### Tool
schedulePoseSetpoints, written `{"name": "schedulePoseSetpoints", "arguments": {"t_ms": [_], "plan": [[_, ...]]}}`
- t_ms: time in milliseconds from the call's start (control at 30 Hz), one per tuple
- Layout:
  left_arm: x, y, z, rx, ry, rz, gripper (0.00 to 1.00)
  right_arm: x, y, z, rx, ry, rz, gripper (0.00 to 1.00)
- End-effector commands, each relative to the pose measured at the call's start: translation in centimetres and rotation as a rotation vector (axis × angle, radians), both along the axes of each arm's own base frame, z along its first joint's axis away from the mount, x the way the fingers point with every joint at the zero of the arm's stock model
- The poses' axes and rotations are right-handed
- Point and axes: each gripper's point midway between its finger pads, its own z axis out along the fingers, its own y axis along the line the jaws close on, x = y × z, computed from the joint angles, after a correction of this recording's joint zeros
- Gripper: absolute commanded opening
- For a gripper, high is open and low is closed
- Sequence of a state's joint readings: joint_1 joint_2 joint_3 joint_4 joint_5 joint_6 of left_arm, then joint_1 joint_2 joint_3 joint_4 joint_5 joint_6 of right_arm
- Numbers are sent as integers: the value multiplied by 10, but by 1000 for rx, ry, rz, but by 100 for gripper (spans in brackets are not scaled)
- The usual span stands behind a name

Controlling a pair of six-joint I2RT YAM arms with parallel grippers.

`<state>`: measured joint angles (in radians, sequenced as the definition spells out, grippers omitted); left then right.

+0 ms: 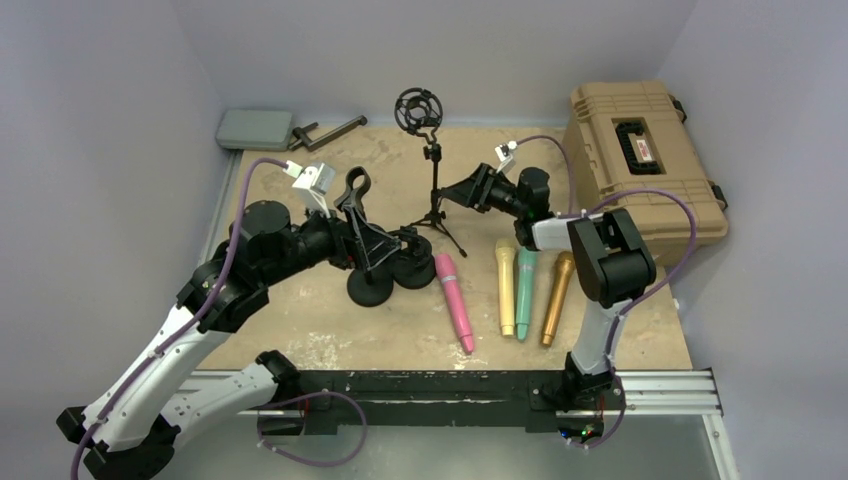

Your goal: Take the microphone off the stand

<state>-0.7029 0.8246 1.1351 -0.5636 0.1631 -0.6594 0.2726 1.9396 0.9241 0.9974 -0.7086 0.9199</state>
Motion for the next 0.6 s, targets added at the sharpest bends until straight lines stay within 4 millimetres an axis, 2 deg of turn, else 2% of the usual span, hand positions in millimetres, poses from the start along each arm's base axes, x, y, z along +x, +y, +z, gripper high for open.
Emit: {"name": "schedulePoseSetpoints", "arguments": {"t_ms": [0,100,233,400,567], "plan": [[0,2,21,-24,-69,1,78,-16,-6,-24,-151,122,17,76],[-1,2,23,-24,-74,-2,78,-20,-4,-14,-127,156,27,83],[-2,4,23,-23,-74,1,78,-25,-2,-3,-59,248,25,97],[-3,5,23,-28,-70,3,78,-18,-6,-13,-48,475,-73,98],[-5,6,23,-35,-67,3,78,-18,-9,2,9,524,-121,96]]}}
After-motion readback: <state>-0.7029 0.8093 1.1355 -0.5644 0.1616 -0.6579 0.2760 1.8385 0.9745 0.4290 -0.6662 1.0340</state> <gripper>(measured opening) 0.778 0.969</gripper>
